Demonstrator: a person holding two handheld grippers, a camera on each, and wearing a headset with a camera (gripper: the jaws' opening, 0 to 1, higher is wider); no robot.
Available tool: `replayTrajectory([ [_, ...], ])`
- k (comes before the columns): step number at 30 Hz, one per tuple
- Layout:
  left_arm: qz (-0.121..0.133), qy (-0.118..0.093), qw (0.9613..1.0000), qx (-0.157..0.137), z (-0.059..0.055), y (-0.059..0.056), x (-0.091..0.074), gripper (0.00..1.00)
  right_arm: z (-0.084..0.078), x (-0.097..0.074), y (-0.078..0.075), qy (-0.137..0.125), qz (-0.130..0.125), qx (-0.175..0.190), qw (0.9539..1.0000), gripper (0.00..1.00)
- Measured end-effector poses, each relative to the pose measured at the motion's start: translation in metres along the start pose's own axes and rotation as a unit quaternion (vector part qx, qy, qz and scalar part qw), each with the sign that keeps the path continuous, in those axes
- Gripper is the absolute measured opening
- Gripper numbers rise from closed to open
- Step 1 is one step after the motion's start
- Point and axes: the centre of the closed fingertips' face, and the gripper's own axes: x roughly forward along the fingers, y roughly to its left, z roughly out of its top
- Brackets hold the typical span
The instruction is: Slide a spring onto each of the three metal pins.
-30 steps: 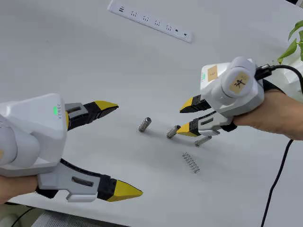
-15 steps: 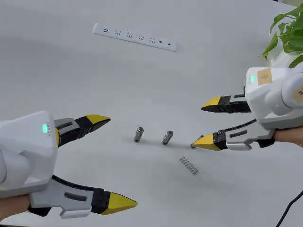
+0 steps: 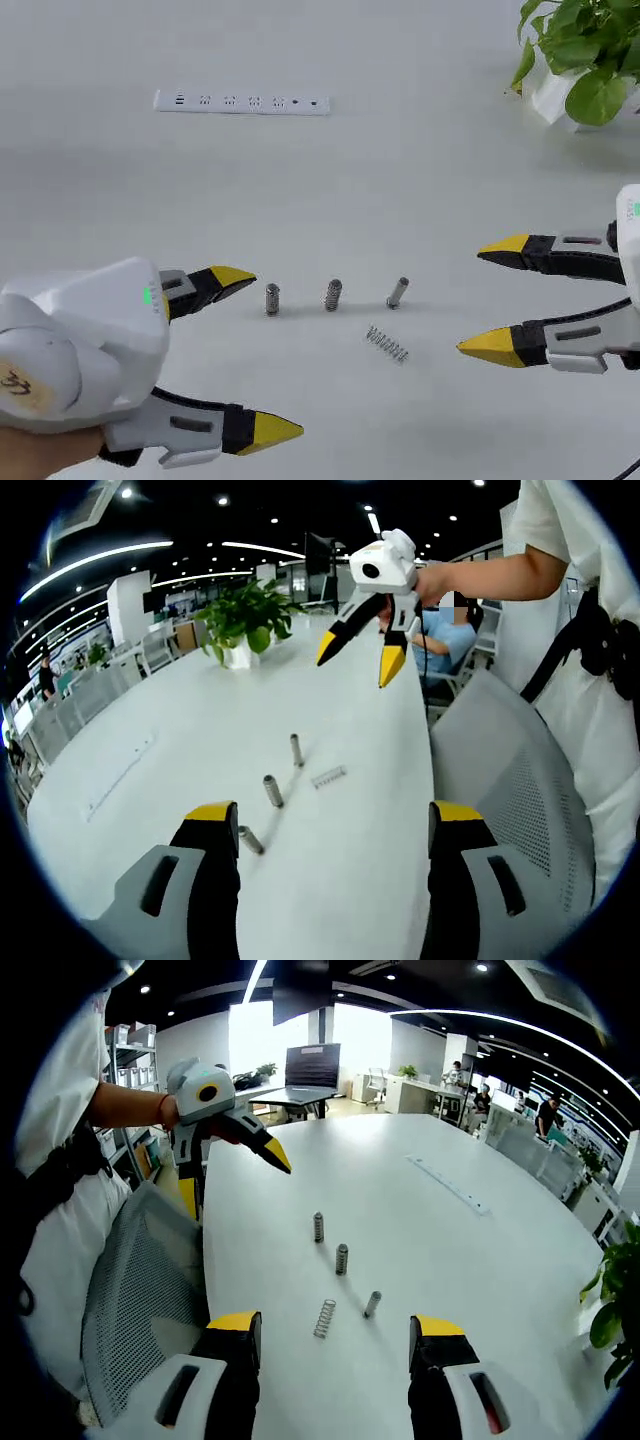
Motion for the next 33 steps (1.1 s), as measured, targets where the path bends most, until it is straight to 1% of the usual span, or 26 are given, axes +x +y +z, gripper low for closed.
replayTrajectory([
  [1, -0.004, 0.002, 1.0000, 0.001, 0.002, -0.001, 0.006, 0.72, -0.003, -0.002, 0.000, -0.002, -0.005, 0.005, 1.0000, 0.58],
  [2, -0.004, 0.013, 0.9999, 0.003, 0.001, 0.000, 0.015, 0.70, -0.008, -0.006, 0.000, -0.007, -0.010, 0.013, 0.9998, 0.58],
  [3, -0.008, 0.025, 0.9996, 0.012, -0.001, 0.000, 0.021, 0.67, -0.010, -0.008, 0.001, -0.012, -0.013, 0.019, 0.9997, 0.58],
  [5, -0.020, 0.028, 0.9992, 0.018, 0.002, -0.003, 0.037, 0.64, -0.016, -0.012, 0.002, -0.020, -0.018, 0.031, 0.9991, 0.58],
  [6, -0.023, 0.039, 0.9986, 0.027, 0.000, -0.004, 0.044, 0.62, -0.019, -0.014, 0.002, -0.021, -0.020, 0.033, 0.9990, 0.58],
  [7, -0.020, 0.068, 0.9962, 0.051, -0.006, -0.001, 0.052, 0.59, -0.024, -0.017, 0.003, -0.021, -0.022, 0.037, 0.9988, 0.59],
  [8, -0.024, 0.077, 0.9946, 0.065, -0.008, -0.002, 0.057, 0.56, -0.027, -0.018, 0.004, -0.022, -0.023, 0.041, 0.9987, 0.59],
  [9, -0.032, 0.082, 0.9934, 0.073, -0.009, -0.004, 0.064, 0.53, -0.030, -0.020, 0.004, -0.022, -0.023, 0.044, 0.9985, 0.60],
  [10, -0.036, 0.087, 0.9928, 0.074, -0.009, -0.006, 0.073, 0.52, -0.035, -0.023, 0.005, -0.023, -0.025, 0.047, 0.9983, 0.60],
  [11, -0.033, 0.094, 0.9917, 0.081, -0.011, -0.004, 0.079, 0.51, -0.037, -0.024, 0.006, -0.025, -0.026, 0.050, 0.9981, 0.60],
  [12, -0.033, 0.114, 0.9877, 0.101, -0.016, -0.002, 0.086, 0.50, -0.040, -0.027, 0.007, -0.030, -0.028, 0.055, 0.9976, 0.60],
  [13, -0.036, 0.130, 0.9841, 0.116, -0.021, -0.002, 0.090, 0.49, -0.042, -0.028, 0.008, -0.033, -0.028, 0.060, 0.9973, 0.60],
  [15, -0.034, 0.146, 0.9798, 0.133, -0.025, 0.001, 0.101, 0.44, -0.048, -0.030, 0.011, -0.039, -0.028, 0.067, 0.9966, 0.61],
  [16, -0.034, 0.140, 0.9819, 0.123, -0.023, 0.000, 0.107, 0.42, -0.050, -0.031, 0.012, -0.041, -0.027, 0.071, 0.9963, 0.64],
  [17, -0.035, 0.142, 0.9827, 0.113, -0.023, 0.000, 0.112, 0.41, -0.055, -0.032, 0.015, -0.043, -0.025, 0.073, 0.9961, 0.66],
  [18, -0.035, 0.149, 0.9817, 0.114, -0.025, 0.000, 0.116, 0.41, -0.057, -0.033, 0.017, -0.045, -0.024, 0.072, 0.9961, 0.68],
  [19, -0.034, 0.159, 0.9790, 0.123, -0.027, 0.000, 0.118, 0.40, -0.060, -0.034, 0.018, -0.046, -0.024, 0.070, 0.9962, 0.69],
  [20, -0.032, 0.170, 0.9749, 0.141, -0.030, 0.001, 0.122, 0.40, -0.064, -0.036, 0.020, -0.047, -0.024, 0.068, 0.9963, 0.70],
  [24, -0.031, 0.186, 0.9708, 0.149, -0.036, 0.001, 0.133, 0.40, -0.074, -0.041, 0.022, -0.059, -0.019, 0.074, 0.9953, 0.76],
  [25, -0.031, 0.198, 0.9670, 0.157, -0.039, 0.003, 0.135, 0.40, -0.078, -0.042, 0.022, -0.060, -0.017, 0.074, 0.9953, 0.78],
  [26, -0.032, 0.205, 0.9635, 0.169, -0.041, 0.003, 0.135, 0.39, -0.082, -0.043, 0.023, -0.059, -0.017, 0.073, 0.9954, 0.79],
  [27, -0.035, 0.210, 0.9601, 0.181, -0.042, 0.000, 0.139, 0.39, -0.087, -0.044, 0.023, -0.057, -0.017, 0.073, 0.9955, 0.80],
  [29, -0.040, 0.221, 0.9559, 0.189, -0.045, 0.000, 0.143, 0.37, -0.095, -0.045, 0.023, -0.051, -0.017, 0.076, 0.9956, 0.78],
  [30, -0.042, 0.232, 0.9504, 0.202, -0.048, 0.001, 0.144, 0.35, -0.100, -0.046, 0.022, -0.049, -0.018, 0.078, 0.9956, 0.77],
  [31, -0.042, 0.234, 0.9483, 0.211, -0.047, 0.002, 0.146, 0.35, -0.103, -0.047, 0.022, -0.049, -0.019, 0.078, 0.9956, 0.77],
  [33, -0.044, 0.236, 0.9473, 0.212, -0.046, 0.002, 0.151, 0.33, -0.109, -0.048, 0.021, -0.049, -0.023, 0.082, 0.9952, 0.77],
])
